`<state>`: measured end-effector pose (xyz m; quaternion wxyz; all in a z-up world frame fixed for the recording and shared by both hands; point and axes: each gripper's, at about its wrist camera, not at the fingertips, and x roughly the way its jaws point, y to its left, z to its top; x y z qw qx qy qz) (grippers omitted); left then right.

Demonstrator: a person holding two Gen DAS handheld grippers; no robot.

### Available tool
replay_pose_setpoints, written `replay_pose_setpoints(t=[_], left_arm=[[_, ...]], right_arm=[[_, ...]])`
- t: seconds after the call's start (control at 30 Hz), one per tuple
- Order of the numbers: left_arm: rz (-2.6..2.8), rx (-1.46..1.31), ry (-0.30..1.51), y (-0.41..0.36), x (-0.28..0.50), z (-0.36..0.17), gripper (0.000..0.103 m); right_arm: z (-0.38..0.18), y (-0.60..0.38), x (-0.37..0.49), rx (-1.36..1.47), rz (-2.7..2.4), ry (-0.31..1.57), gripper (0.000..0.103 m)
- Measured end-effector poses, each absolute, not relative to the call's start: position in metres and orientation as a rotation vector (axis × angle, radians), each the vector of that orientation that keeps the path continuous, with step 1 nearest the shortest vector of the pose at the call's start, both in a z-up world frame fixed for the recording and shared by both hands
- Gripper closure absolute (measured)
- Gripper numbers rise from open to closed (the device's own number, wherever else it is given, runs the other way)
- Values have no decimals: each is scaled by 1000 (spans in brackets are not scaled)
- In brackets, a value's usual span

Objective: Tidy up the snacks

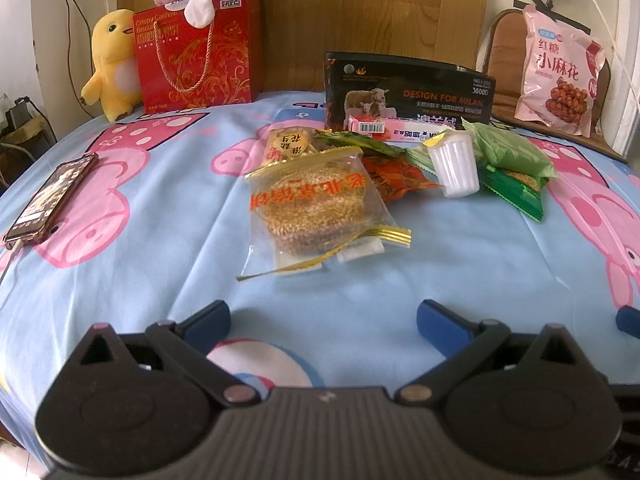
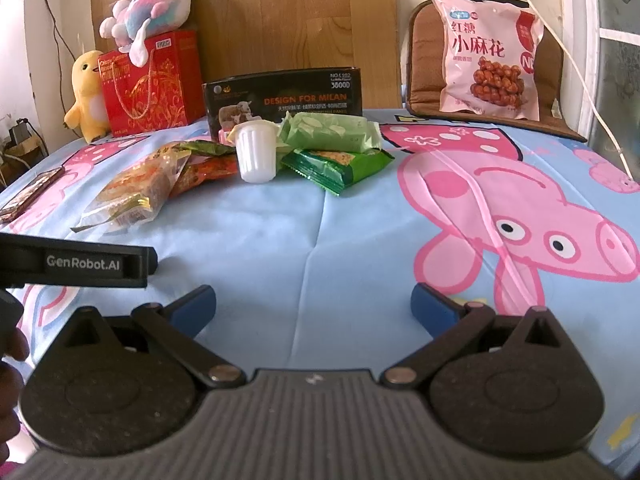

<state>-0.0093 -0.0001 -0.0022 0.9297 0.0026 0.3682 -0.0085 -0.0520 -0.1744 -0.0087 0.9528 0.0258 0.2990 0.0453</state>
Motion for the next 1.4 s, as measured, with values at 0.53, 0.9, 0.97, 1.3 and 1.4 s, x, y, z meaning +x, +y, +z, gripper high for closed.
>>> replay_pose_setpoints(t=[0.53, 0.9, 0.97, 1.3, 1.4], left_arm=[[-75, 29, 761, 10, -7, 0, 0], [-170, -81, 650, 68, -27, 15, 0], [-175, -82, 638, 79, -22, 25, 0], [-392, -373, 799, 120, 54, 29, 38], [-423, -419, 893, 116, 74, 13, 55]], right_arm=[[12, -190, -43, 105, 139, 530, 0], [57, -193, 7, 46, 349, 566, 39], [64, -195, 15, 97, 387, 586, 46], [39, -147, 46, 268, 594, 778, 70], [37, -132, 57, 257, 601, 814, 71]])
